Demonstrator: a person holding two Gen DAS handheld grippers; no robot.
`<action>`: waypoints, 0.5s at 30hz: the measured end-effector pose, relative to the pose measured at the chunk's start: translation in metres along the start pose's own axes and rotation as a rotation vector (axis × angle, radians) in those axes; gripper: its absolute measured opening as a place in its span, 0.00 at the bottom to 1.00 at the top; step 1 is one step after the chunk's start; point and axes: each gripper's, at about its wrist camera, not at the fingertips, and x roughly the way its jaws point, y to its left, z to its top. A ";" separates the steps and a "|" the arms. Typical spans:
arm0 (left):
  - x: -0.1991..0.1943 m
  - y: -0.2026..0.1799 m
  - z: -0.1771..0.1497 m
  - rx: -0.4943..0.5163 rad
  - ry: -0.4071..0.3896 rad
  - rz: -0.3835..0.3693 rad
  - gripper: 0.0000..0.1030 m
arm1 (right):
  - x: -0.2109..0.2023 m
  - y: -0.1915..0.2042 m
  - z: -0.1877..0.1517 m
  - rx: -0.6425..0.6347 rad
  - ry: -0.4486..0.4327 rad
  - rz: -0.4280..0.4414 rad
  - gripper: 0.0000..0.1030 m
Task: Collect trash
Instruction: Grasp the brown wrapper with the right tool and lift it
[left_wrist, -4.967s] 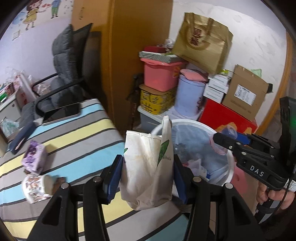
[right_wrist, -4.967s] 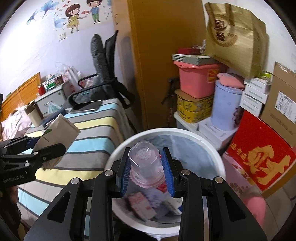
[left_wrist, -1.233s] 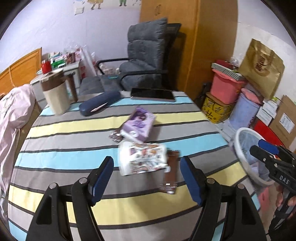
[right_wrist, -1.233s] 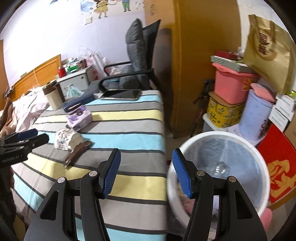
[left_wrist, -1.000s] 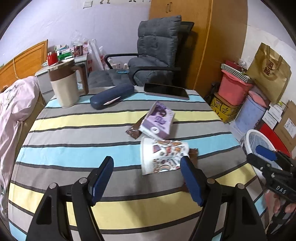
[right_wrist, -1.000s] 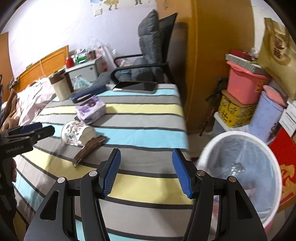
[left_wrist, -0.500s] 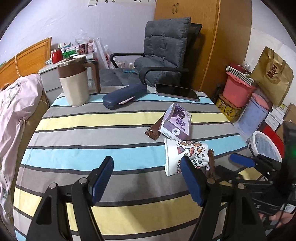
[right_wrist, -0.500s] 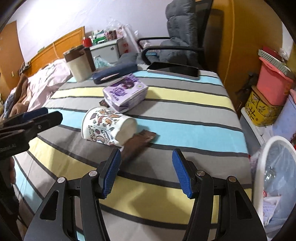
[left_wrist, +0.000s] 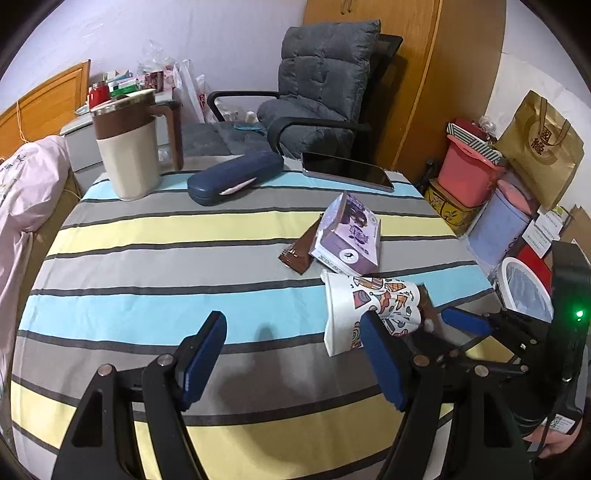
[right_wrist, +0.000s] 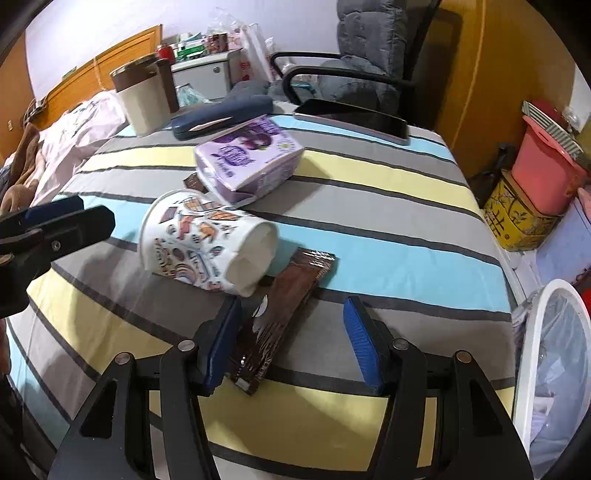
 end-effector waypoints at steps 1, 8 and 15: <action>0.002 -0.002 0.000 0.006 0.004 -0.005 0.74 | -0.002 -0.003 -0.001 0.004 -0.004 -0.007 0.33; 0.017 -0.017 0.001 0.033 0.043 -0.077 0.74 | -0.005 -0.012 -0.004 0.012 -0.007 -0.031 0.22; 0.028 -0.033 -0.002 0.072 0.074 -0.093 0.74 | -0.014 -0.029 -0.009 0.035 -0.013 -0.049 0.21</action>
